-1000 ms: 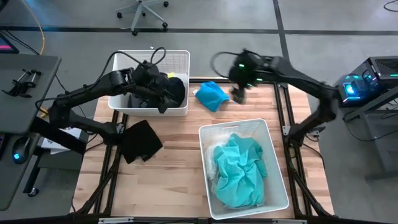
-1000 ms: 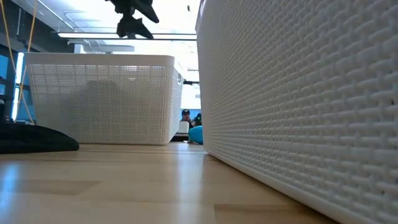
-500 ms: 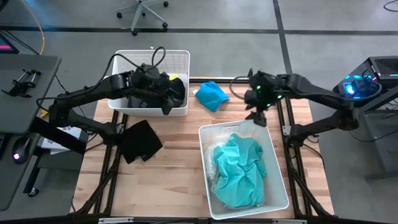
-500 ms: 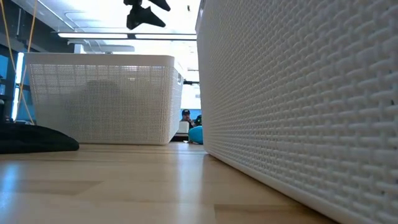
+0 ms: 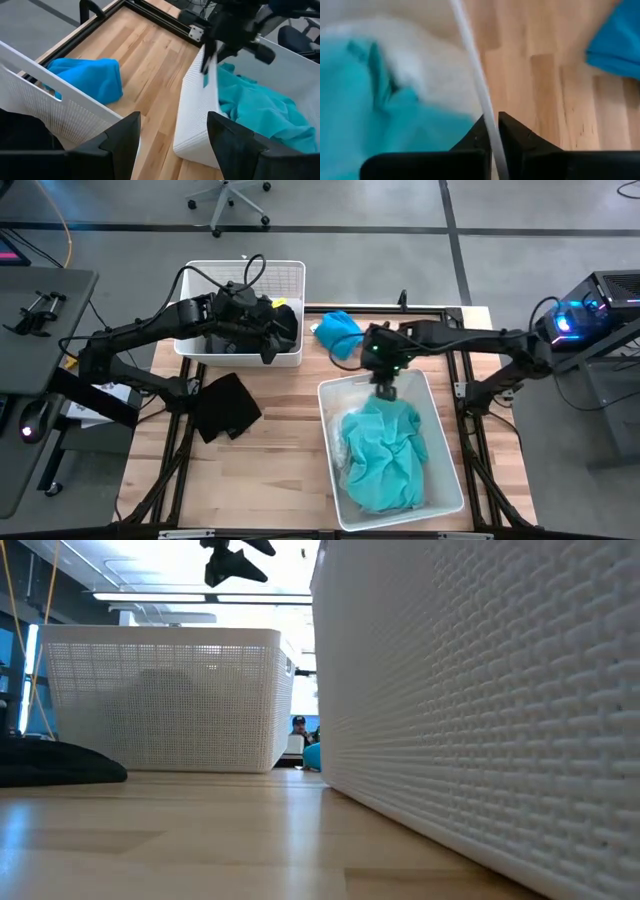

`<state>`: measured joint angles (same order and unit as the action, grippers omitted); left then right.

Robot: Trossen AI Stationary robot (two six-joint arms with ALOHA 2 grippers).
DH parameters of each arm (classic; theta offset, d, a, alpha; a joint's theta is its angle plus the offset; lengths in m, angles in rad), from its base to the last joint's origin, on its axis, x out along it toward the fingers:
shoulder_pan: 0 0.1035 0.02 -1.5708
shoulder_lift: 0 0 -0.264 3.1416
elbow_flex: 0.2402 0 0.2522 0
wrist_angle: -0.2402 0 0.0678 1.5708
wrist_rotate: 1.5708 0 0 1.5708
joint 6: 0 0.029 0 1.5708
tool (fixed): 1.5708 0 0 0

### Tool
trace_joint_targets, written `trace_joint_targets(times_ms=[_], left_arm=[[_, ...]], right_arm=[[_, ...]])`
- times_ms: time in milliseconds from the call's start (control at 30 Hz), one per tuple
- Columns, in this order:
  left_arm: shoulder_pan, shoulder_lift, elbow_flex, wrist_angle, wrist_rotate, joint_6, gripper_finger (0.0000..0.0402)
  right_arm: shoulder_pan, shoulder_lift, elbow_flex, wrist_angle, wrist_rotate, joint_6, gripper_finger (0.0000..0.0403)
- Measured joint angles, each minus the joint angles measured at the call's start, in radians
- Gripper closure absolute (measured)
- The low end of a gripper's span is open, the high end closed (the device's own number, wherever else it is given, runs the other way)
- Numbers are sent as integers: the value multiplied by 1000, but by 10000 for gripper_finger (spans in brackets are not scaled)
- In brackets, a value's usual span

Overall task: Sort clothes
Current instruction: Move the bottom white bin

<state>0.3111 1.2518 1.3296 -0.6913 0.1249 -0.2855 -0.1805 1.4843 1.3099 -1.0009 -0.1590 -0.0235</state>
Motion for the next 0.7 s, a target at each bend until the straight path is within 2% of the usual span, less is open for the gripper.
trace_joint_targets(times_ms=[233,400,567,700], left_arm=[[0,-9,0,1,2,8,186],[0,-45,0,2,3,8,186],[1,-94,0,2,3,9,186],[1,-136,0,11,-2,9,186]], right_arm=[[-28,27,60,13,151,379,397],[-26,24,117,-155,217,573,402],[65,-14,119,-352,209,739,402],[198,-39,114,-429,193,865,402]])
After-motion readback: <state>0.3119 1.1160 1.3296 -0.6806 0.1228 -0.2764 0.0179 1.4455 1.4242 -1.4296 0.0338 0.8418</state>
